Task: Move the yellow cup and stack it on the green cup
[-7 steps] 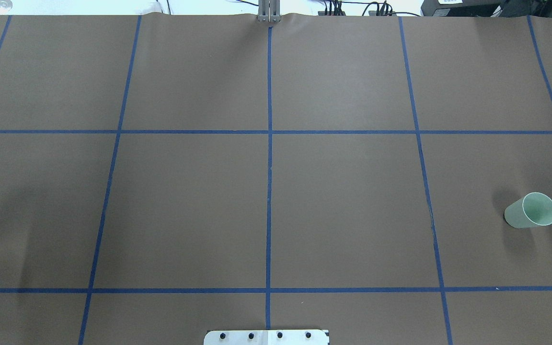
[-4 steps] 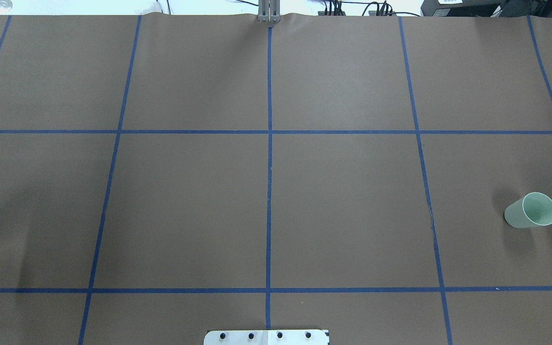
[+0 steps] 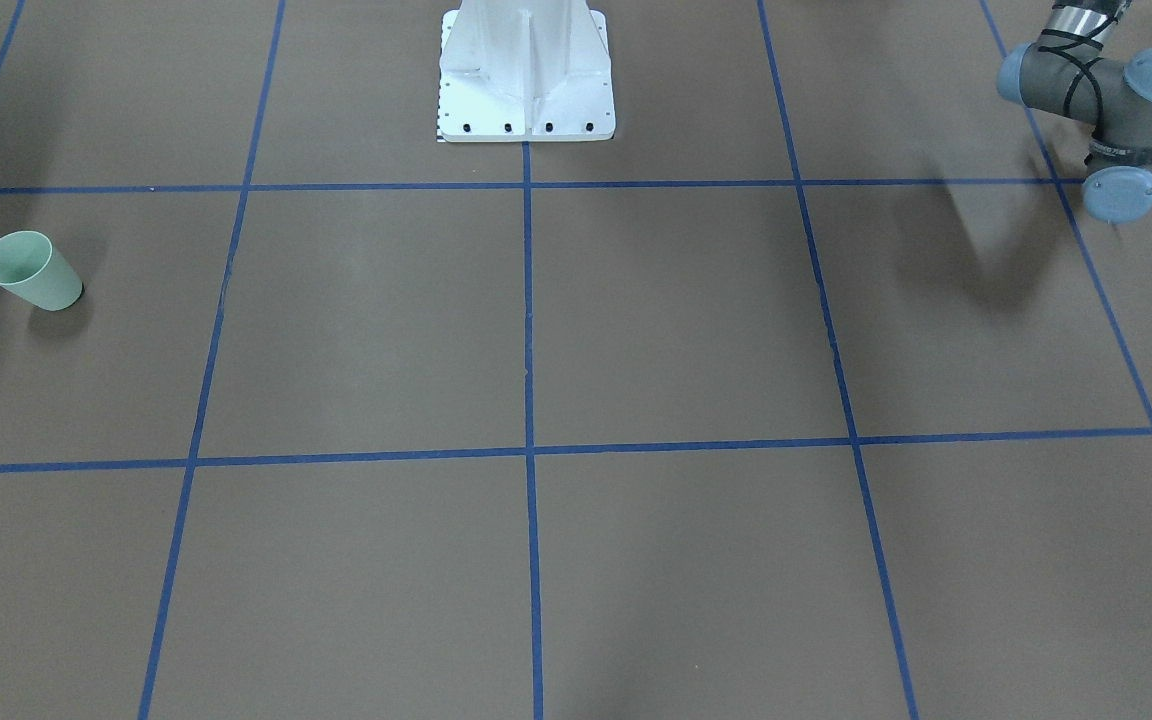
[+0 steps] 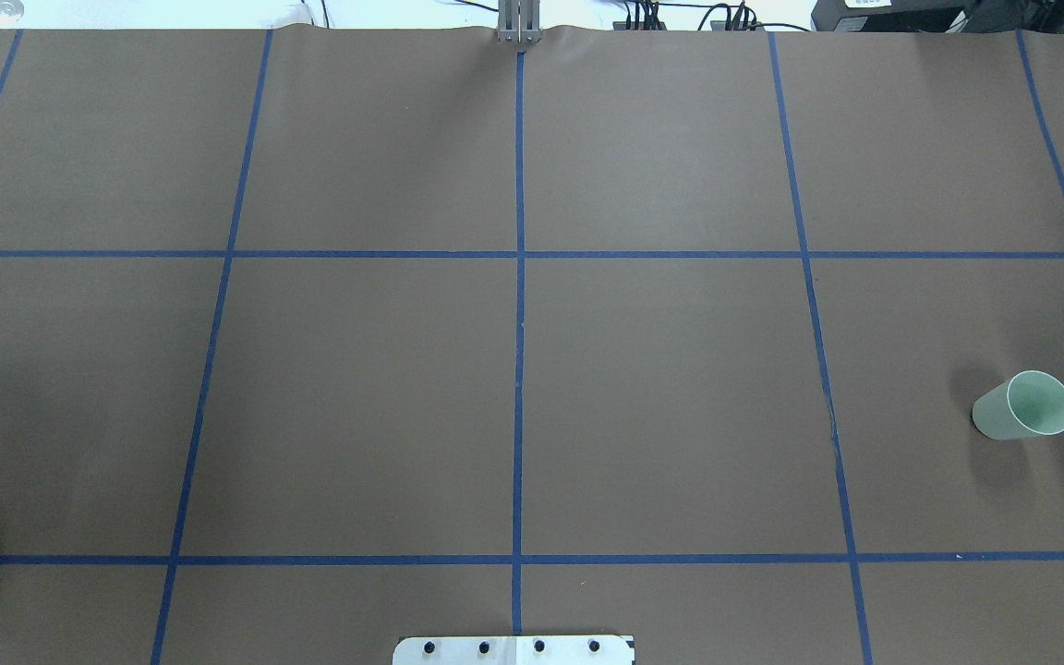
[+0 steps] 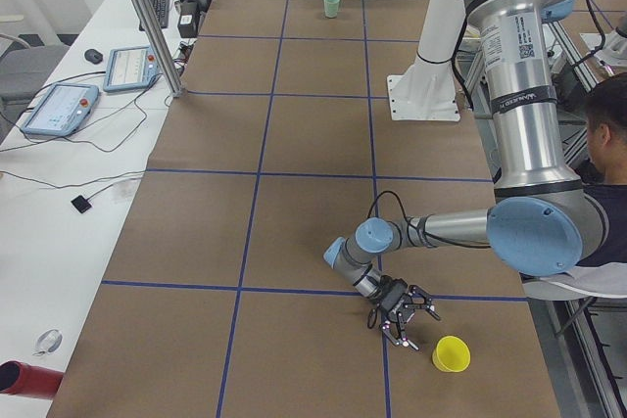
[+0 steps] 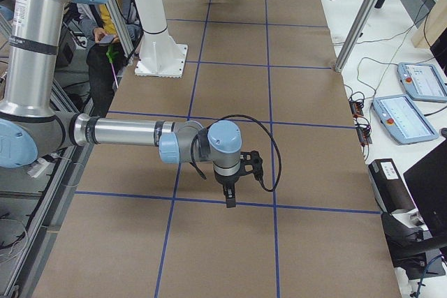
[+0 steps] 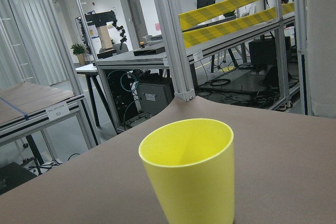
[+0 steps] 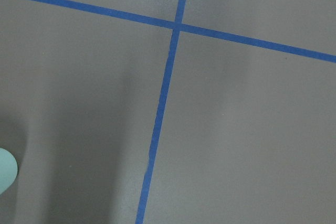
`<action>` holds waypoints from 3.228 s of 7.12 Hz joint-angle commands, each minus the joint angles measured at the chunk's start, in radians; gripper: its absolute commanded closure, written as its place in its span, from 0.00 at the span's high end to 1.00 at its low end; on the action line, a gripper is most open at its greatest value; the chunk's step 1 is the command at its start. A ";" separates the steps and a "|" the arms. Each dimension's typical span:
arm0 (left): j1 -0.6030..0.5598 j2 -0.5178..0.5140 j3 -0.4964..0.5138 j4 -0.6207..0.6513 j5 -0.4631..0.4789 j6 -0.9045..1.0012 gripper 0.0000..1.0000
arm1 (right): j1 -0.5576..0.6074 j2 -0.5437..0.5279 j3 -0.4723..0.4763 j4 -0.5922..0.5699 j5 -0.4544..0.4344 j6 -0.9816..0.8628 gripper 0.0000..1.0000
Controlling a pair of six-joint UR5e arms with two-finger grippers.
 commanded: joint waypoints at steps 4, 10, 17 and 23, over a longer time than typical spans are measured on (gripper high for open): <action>0.000 0.068 0.066 -0.069 -0.034 -0.120 1.00 | -0.021 0.000 0.000 0.004 0.000 0.001 1.00; 0.009 0.064 0.099 -0.087 -0.103 -0.134 1.00 | -0.023 0.000 -0.003 0.004 0.000 0.001 1.00; 0.010 0.062 0.006 0.050 -0.089 0.014 0.24 | -0.028 0.002 -0.006 0.004 0.001 0.003 1.00; -0.069 0.067 -0.004 0.060 0.413 0.142 0.24 | -0.032 0.012 -0.008 0.007 0.001 0.006 1.00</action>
